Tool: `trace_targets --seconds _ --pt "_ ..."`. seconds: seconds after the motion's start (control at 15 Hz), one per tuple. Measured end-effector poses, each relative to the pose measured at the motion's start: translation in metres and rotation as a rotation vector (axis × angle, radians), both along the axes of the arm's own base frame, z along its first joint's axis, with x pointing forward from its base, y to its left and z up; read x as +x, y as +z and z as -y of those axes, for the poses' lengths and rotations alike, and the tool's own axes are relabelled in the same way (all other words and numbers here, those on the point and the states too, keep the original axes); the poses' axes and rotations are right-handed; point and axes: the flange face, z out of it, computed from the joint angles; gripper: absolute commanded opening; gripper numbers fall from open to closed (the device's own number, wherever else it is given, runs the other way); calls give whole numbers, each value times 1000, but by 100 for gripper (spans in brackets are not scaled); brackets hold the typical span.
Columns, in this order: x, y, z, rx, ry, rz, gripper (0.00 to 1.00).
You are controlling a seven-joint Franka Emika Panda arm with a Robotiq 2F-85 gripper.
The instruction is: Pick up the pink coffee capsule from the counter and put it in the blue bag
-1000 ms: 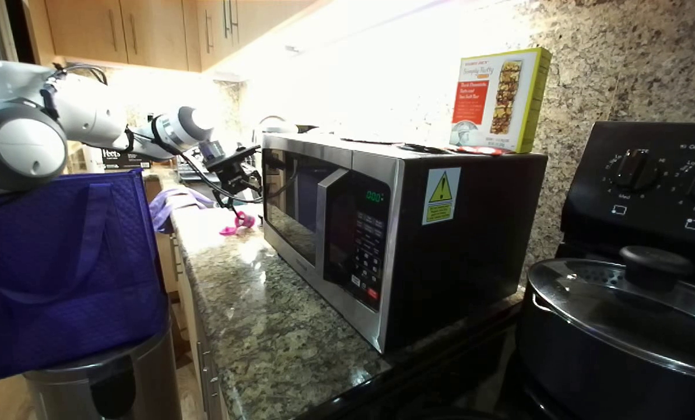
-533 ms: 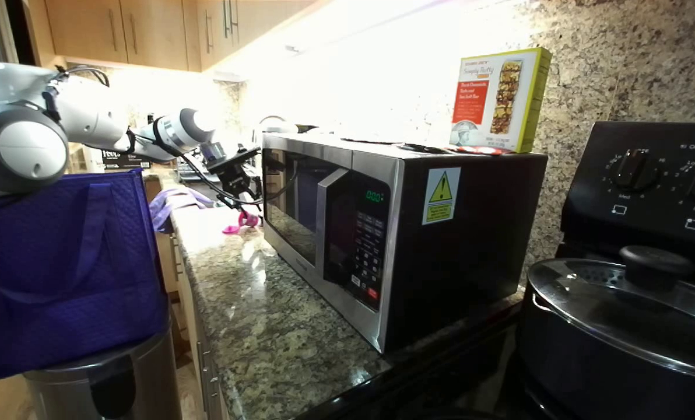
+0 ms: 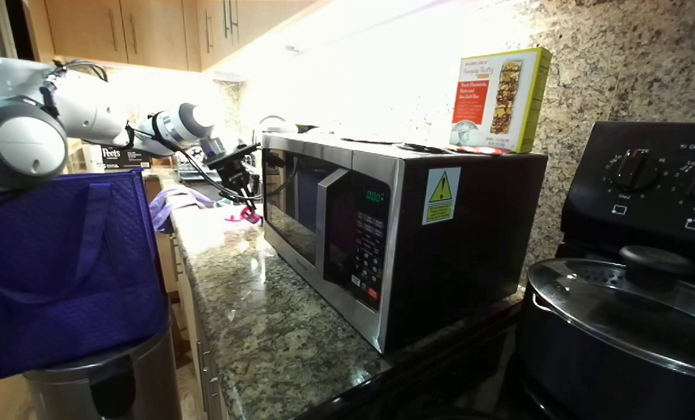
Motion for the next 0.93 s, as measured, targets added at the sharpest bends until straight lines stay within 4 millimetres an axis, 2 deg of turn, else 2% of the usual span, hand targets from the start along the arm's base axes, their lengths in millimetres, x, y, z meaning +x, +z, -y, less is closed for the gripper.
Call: trace_targets --seconds 0.27,0.47,0.93 --pt "-5 13 -6 30 -2 -18 7" --pt "-20 23 -13 51 -23 -107 7" --pt "-68 78 -22 -19 -178 -243 7"
